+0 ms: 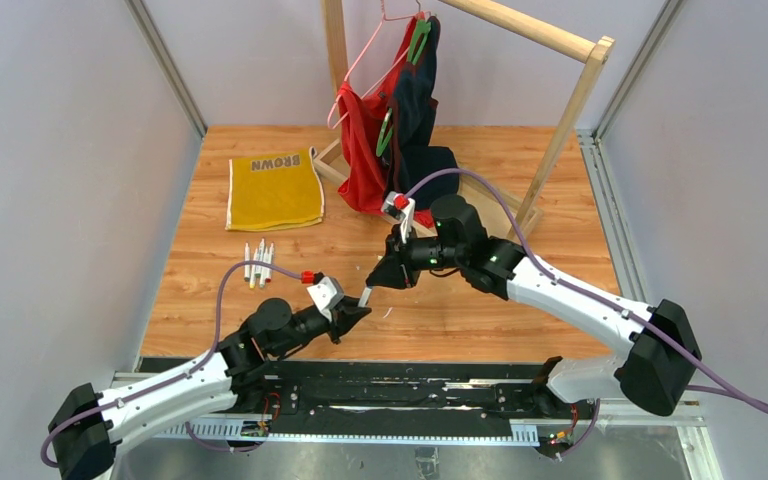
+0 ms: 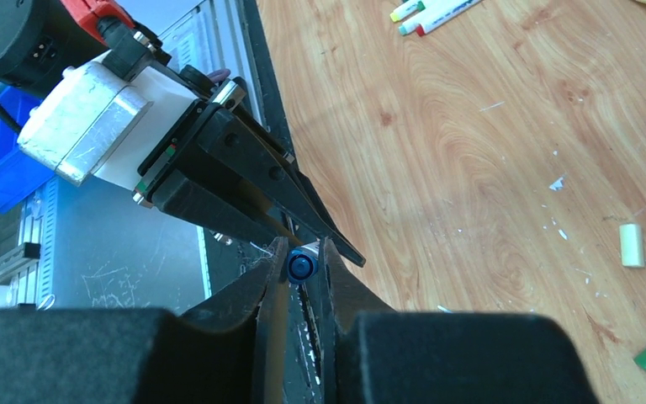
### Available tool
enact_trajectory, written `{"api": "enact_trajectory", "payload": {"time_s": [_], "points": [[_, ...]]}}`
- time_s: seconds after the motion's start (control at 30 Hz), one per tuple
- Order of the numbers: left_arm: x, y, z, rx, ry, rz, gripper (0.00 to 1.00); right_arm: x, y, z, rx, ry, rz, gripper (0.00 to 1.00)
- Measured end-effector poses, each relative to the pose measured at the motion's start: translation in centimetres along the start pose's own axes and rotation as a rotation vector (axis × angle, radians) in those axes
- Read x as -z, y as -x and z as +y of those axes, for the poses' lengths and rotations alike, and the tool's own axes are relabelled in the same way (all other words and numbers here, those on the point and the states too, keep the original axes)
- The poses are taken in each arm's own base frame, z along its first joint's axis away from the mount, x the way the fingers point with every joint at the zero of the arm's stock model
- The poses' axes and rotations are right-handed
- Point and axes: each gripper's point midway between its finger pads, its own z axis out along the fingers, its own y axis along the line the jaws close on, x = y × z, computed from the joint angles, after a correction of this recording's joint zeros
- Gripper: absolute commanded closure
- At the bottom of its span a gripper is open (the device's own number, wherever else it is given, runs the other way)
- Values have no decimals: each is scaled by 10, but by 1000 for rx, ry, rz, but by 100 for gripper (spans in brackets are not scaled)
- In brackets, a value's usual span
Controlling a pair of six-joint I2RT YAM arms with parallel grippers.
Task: Insert the pens into the pen caps
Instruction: Press the pen cap onto the pen.
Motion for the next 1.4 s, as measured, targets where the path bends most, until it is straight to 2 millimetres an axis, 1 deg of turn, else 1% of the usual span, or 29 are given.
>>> {"api": "enact_trajectory", "payload": {"time_s": [0.2,0.37,0.53,0.9,1.23,1.4], "points": [[5,-1,-2,9,-5,5,100,-3,-4,5,9,46,17,100],[7,-7,-2,20,-4,30,100,-5,-9,3,1,45,36,100],[9,-8,-3,31,-5,38,100,-6,-12,2,-3,40,43,100],[13,-26,-3,63,-3,110,100,-13,-31,-6,-51,14,59,100],[16,-38,0,121,-3,162,100,-21,-43,-15,-125,-8,6,100],[17,-41,1,149,-11,177,100,-25,-45,-16,-134,-21,-16,99]]}}
